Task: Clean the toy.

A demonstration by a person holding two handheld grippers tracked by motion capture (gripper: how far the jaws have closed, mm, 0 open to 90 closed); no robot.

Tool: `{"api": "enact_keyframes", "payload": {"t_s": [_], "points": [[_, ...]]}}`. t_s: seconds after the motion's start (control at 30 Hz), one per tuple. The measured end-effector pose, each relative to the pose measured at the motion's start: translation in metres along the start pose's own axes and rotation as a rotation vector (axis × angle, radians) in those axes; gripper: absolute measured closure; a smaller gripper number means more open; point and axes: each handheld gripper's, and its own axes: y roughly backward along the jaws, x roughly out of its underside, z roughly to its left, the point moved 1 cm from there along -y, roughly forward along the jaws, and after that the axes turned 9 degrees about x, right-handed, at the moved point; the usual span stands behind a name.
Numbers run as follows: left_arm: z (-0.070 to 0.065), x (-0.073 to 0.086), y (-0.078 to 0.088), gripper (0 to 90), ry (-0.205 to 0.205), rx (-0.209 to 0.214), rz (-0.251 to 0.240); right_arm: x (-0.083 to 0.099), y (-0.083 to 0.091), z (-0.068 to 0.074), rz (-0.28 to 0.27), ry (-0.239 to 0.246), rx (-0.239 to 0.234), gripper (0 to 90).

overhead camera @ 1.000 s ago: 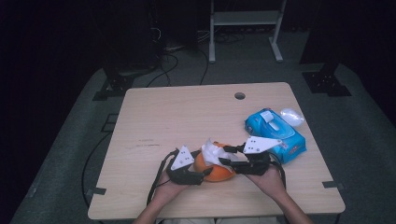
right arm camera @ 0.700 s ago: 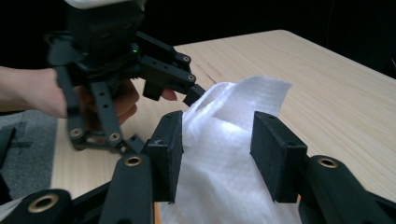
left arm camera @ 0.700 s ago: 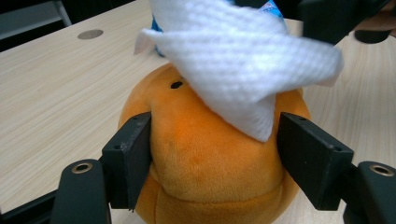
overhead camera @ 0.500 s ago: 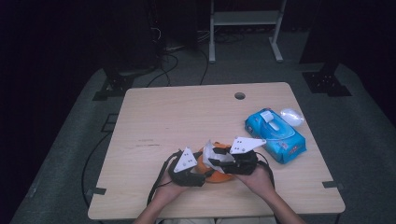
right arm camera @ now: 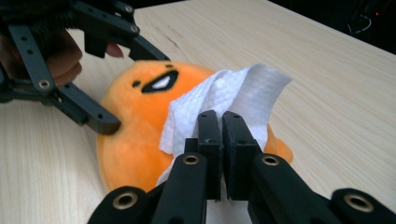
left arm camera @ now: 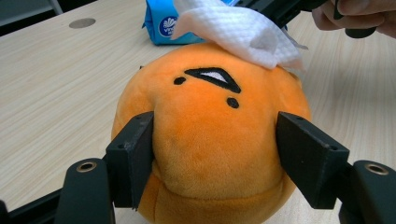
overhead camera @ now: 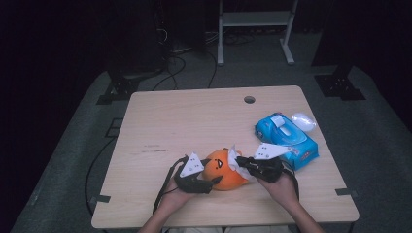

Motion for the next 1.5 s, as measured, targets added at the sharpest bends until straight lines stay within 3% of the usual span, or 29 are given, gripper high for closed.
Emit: {"api": "enact_keyframes", "payload": {"t_s": [0.13, 0.2, 0.27, 0.37, 0.43, 0.5, 0.57, 0.63, 0.73, 0.8, 0.97, 1.07, 1.17, 1.23, 1.33, 1.43, 1.5], "points": [[0.003, 0.001, 0.001, 26.7, 0.007, 0.005, -0.013, 0.004, 0.006, -0.003, 0.028, 0.017, 0.017, 86.2], [0.004, -0.002, 0.002, 16.9, -0.011, -0.01, -0.04, 0.007, 0.007, -0.002, 0.03, 0.006, 0.005, 86.2], [0.004, -0.005, 0.002, 16.6, -0.014, -0.001, -0.069, 0.007, 0.006, 0.003, 0.02, 0.006, -0.017, 86.2], [0.005, -0.006, 0.0, 27.6, -0.011, -0.012, -0.028, -0.001, 0.006, 0.014, 0.002, 0.02, -0.052, 86.1], [0.008, -0.005, 0.001, 32.2, 0.023, -0.016, -0.017, -0.004, 0.005, 0.023, -0.005, 0.033, -0.08, 86.1], [0.01, -0.004, 0.002, 36.0, 0.03, -0.012, -0.012, -0.004, 0.004, 0.03, 0.009, 0.084, -0.059, 86.1], [0.014, -0.002, 0.004, 37.3, 0.071, -0.016, -0.014, -0.001, 0.004, 0.025, 0.012, 0.051, -0.052, 86.2], [0.019, 0.0, 0.006, 37.9, 0.117, -0.016, -0.028, 0.004, 0.006, 0.012, 0.021, 0.025, -0.009, 86.2], [0.025, 0.003, 0.009, 37.8, 0.172, -0.012, -0.038, 0.016, 0.01, -0.004, 0.042, -0.057, 0.025, 86.2], [0.025, 0.003, 0.009, 37.7, 0.169, -0.019, -0.032, 0.018, 0.01, -0.003, 0.038, -0.056, 0.016, 86.2], [0.024, 0.004, 0.006, 37.8, 0.18, -0.037, -0.033, 0.006, 0.007, 0.024, -0.01, 0.016, -0.054, 86.2], [0.023, 0.003, 0.006, 37.9, 0.183, -0.03, -0.035, 0.005, 0.006, 0.026, -0.004, 0.051, -0.042, 86.2], [0.022, 0.003, 0.006, 37.1, 0.172, -0.005, -0.043, 0.009, 0.007, 0.011, 0.011, -0.002, 0.001, 86.3], [0.02, 0.003, 0.006, 35.8, 0.163, 0.013, -0.05, 0.014, 0.006, 0.002, 0.014, -0.045, 0.002, 86.3], [0.017, 0.002, 0.006, 34.9, 0.156, 0.005, -0.045, 0.013, 0.006, 0.007, 0.007, -0.042, -0.007, 86.2], [0.014, 0.0, 0.004, 35.3, 0.146, -0.009, -0.039, 0.006, 0.005, 0.018, -0.008, -0.018, -0.048, 85.0], [0.012, -0.001, 0.004, 35.4, 0.134, -0.013, -0.033, 0.005, 0.003, 0.022, -0.006, 0.001, -0.036, 80.3]]}}
